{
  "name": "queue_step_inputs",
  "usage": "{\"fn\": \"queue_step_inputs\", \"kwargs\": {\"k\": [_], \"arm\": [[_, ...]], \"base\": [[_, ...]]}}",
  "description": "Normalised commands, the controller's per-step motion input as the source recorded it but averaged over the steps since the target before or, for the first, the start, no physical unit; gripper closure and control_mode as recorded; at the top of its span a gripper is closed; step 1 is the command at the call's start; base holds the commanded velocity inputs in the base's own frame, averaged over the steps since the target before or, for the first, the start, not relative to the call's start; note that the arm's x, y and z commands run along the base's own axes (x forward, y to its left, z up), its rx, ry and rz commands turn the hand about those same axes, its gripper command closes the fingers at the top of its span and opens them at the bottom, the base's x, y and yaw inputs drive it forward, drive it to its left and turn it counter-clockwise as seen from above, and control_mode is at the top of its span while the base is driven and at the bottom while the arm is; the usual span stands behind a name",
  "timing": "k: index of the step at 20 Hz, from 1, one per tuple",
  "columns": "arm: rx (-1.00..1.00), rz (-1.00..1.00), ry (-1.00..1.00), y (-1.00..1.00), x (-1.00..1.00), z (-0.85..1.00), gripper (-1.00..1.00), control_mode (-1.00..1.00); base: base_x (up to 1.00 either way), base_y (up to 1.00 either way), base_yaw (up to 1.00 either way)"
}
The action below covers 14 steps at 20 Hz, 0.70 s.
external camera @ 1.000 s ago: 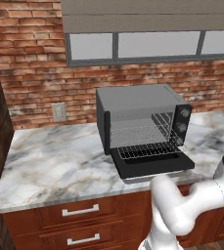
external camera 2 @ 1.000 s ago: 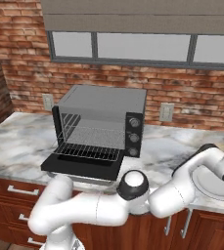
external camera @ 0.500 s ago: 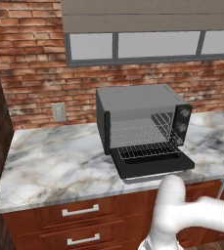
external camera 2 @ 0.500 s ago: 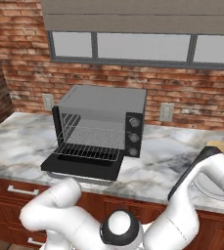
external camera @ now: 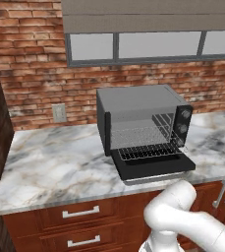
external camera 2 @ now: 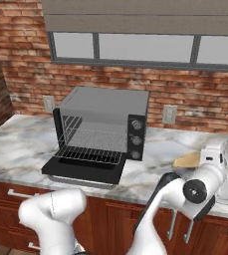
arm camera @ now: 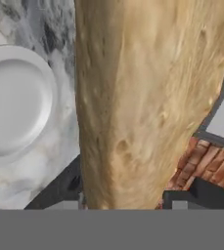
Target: Pull the toaster oven rack outwards. Pick up the baguette from the plate and place it on the toaster oven rack. Close the toaster oven door fully and set the temperature to the lowest setting.
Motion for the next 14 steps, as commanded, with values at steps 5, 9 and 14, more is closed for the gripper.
{"fn": "queue_step_inputs", "kwargs": {"k": [5,9,14], "arm": [[-0.38,0.00,0.04,1.00,0.00,0.88,1.00,-1.00],[-0.10,0.00,0.26,0.91,0.00,0.97,1.00,-1.00],[-0.03,0.00,0.39,0.94,0.00,0.61,1.00,-1.00]], "base": [[0.00,0.00,0.00],[0.00,0.00,0.00],[0.00,0.00,0.00]]}}
